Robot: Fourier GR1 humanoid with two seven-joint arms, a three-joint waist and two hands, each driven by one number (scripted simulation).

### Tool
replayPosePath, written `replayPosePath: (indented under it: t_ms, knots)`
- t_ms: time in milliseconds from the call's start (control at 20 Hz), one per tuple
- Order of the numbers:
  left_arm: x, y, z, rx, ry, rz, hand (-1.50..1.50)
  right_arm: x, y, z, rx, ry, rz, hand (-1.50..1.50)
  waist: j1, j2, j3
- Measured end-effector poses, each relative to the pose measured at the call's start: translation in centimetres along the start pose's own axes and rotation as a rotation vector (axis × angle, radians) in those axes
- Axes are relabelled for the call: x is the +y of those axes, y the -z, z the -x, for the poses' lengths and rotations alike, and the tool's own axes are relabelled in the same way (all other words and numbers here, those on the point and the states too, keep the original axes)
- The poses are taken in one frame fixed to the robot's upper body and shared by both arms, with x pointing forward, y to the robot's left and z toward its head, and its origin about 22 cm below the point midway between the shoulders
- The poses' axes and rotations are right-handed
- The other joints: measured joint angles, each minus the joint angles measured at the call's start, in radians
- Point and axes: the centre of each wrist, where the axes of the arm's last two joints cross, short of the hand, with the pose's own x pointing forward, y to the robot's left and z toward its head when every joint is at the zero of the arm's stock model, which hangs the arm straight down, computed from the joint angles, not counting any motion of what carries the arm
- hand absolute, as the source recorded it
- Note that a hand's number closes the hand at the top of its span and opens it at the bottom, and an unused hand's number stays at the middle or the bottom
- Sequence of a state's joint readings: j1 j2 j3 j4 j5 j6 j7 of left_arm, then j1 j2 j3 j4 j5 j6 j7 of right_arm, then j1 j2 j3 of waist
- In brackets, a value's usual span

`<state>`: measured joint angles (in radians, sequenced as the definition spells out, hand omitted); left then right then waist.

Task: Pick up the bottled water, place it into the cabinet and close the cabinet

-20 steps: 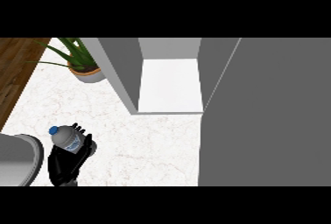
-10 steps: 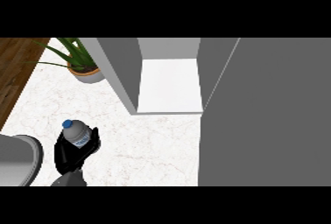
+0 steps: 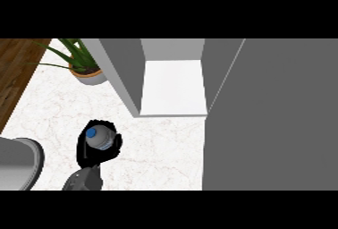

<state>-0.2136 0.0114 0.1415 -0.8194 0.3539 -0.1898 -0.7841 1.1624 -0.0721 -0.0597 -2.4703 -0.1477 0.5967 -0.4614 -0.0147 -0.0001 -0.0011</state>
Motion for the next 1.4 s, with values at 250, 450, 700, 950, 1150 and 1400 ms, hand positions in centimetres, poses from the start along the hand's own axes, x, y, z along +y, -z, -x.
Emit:
replayPosePath:
  t_ms: [250,450,700,950,1150,1400]
  knots:
    - [-2.2,1.4,-1.4,-0.013,-0.008,0.089,1.5,-0.1,-0.2,-0.2,0.0,-0.012,0.014,-1.5,0.008,-0.003,0.001]
    - [-5.4,2.0,-2.9,-0.006,-0.024,0.165,1.5,-0.5,0.1,0.0,-0.005,-0.029,0.006,-1.5,0.016,-0.005,0.002]
    - [-10.6,2.5,-5.4,-0.029,-0.038,0.241,1.5,-0.7,0.6,0.2,-0.019,-0.033,0.002,-1.5,0.017,-0.004,0.002]
    - [-15.6,2.0,-7.6,-0.024,-0.027,0.296,1.5,-0.5,0.9,0.3,-0.026,-0.022,0.003,-1.5,0.011,-0.003,0.001]
    - [-19.6,1.6,-9.6,-0.015,-0.008,0.316,1.5,-0.8,1.0,0.3,-0.015,-0.027,-0.005,-1.5,0.007,-0.003,0.001]
    - [-23.9,2.2,-11.7,-0.021,0.025,0.302,1.5,-0.8,1.4,0.8,-0.023,-0.021,-0.003,-1.5,0.001,-0.002,0.001]
